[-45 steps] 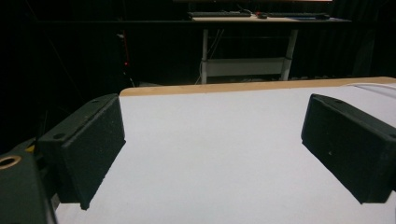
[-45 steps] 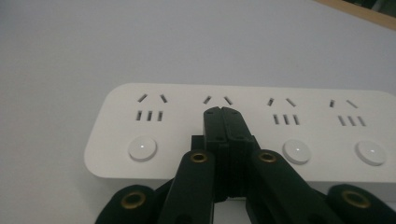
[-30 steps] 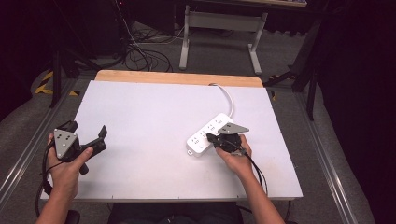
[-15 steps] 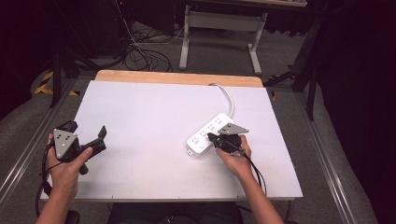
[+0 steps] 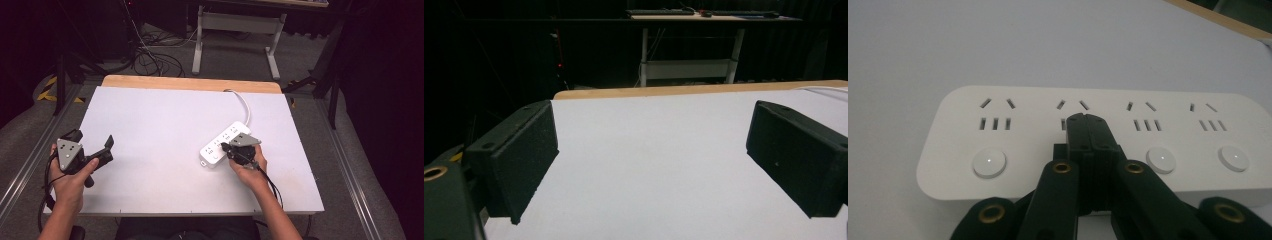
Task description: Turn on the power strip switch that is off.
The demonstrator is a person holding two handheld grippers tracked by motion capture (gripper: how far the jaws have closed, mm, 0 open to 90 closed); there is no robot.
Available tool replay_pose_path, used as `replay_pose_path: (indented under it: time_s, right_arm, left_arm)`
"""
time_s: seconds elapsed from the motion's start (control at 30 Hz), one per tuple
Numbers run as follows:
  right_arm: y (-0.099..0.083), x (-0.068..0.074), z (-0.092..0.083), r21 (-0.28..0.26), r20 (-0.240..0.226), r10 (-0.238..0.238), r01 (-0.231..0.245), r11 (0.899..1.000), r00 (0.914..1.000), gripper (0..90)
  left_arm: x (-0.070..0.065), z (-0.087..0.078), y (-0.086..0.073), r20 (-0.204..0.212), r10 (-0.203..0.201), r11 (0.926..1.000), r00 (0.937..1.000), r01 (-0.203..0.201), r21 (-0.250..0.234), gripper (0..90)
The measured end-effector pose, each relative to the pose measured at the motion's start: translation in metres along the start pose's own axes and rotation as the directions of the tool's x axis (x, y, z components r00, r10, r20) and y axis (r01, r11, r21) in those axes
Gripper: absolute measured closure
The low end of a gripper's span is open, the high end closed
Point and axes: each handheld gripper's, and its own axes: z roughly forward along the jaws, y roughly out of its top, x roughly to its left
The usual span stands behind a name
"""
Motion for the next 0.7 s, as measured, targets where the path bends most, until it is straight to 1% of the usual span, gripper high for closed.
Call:
replay_pose_path:
  time_s: [0.13, 0.37, 0.7]
  right_arm:
    - [-0.0003, -0.0005, 0.0, -0.003, -0.004, 0.003, -0.003, 1.0, 1.0, 90.0]
    - [0.0, 0.0004, 0.0001, -0.003, 0.003, -0.007, 0.007, 1.0, 1.0, 90.0]
    - [0.0004, 0.0008, 0.0, -0.001, 0.006, -0.004, 0.004, 1.0, 1.0, 90.0]
  left_arm:
    - [-0.0001, 0.0003, 0.0002, 0.002, 0.004, 1.0, 1.0, -0.004, 0.003, 7.0]
    - [-0.0001, 0.0, 0.0001, 0.002, 0.004, 1.0, 1.0, -0.004, 0.003, 7.1]
    - [-0.0009, -0.0003, 0.0003, 0.006, 0.007, 1.0, 1.0, -0.008, 0.006, 7.1]
